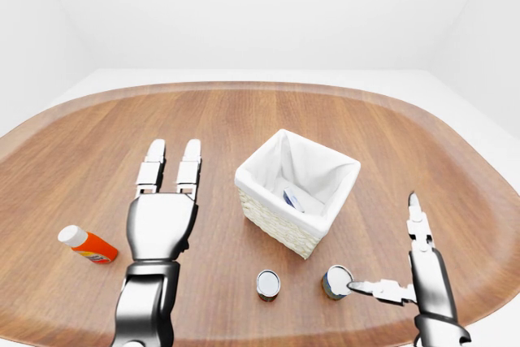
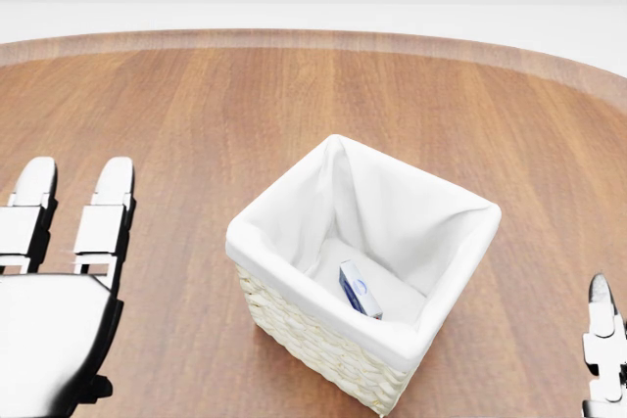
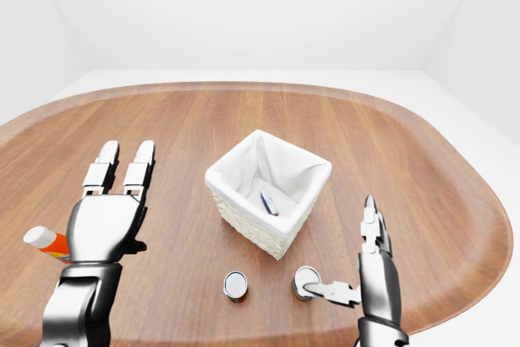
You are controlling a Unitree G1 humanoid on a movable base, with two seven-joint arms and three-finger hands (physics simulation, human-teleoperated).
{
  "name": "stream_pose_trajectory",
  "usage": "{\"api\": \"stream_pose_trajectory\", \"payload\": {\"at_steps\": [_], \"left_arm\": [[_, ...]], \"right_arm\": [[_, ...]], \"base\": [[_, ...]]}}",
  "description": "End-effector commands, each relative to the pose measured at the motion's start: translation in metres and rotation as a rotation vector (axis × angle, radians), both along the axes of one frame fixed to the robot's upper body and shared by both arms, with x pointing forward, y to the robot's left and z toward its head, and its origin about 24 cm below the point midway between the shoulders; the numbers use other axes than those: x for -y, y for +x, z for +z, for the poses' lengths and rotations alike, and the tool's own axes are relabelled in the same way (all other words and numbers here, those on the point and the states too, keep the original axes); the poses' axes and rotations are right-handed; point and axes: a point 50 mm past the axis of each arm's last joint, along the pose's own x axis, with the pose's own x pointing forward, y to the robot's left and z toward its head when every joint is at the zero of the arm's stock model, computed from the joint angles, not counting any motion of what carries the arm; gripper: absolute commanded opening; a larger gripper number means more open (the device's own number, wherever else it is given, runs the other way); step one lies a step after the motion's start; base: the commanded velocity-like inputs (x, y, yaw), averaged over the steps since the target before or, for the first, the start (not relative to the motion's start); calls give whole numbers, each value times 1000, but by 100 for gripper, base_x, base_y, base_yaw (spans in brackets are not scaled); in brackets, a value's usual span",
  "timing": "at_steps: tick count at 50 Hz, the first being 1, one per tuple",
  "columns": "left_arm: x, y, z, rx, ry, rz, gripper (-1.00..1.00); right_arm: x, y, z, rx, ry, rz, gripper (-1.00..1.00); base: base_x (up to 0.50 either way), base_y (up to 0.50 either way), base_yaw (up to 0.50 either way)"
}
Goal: Pick up the alphabet soup and the cream cheese box, and put them in the basket.
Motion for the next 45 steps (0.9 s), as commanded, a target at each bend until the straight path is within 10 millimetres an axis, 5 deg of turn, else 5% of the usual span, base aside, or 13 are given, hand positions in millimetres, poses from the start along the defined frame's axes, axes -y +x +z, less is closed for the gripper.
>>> {"api": "stream_pose_trajectory", "payload": {"at_steps": [1,45], "left_arm": [[0,0,1,0,-1,-1,100],[1,-2,3,3,9,2,100]], "right_arm": [[0,-13,-18,-100,28,-18,100],[-22,-27,-64,-292,-44,69,100]], "base": [[0,0,0],[0,0,0]]}}
